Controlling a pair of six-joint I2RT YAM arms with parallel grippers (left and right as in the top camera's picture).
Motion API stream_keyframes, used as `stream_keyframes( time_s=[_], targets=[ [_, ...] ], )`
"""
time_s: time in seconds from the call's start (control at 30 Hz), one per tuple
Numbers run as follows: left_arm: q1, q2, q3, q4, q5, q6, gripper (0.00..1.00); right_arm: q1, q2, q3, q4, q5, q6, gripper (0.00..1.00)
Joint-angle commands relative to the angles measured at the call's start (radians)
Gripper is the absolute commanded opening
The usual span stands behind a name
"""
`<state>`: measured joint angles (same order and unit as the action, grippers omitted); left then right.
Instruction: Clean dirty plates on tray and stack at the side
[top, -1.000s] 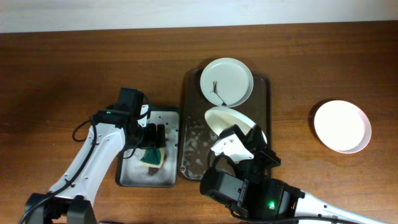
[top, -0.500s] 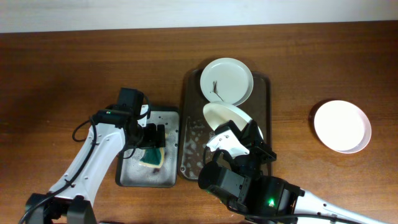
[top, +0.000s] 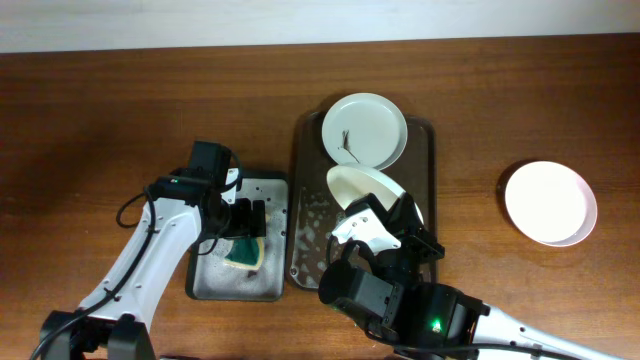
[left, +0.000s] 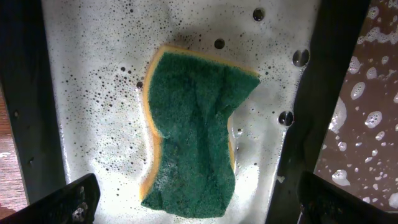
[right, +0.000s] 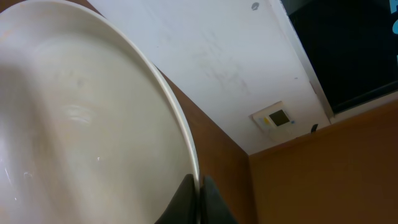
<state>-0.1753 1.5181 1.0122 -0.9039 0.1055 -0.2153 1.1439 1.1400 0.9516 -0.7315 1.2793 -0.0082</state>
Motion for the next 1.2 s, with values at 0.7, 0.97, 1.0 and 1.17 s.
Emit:
stream_keyframes(
  time_s=[0.7,0.97,1.0,1.17],
  targets=[
    [0.005,-0.02,0.0,-0.001,0.01,0.008,0.99,-1.664,0.057,0.003,0.031,-1.295,0.474,0.04],
    [0.005,-0.02,0.0,-0.001,0.01,0.008,0.99,-1.792,0.282,0.086,0.134,-1.698,0.333,0.7],
    [0.005,-0.02,0.0,-0.001,0.01,0.008,0.99,-1.617,0.225,0.112,0.12,-1.702,0.28,0.68],
    [0.005,-0.02,0.0,-0.001,0.01,0.008,0.99,-0.949,0.424,0.113,0.337,-1.242,0.12,0.63]
  ],
)
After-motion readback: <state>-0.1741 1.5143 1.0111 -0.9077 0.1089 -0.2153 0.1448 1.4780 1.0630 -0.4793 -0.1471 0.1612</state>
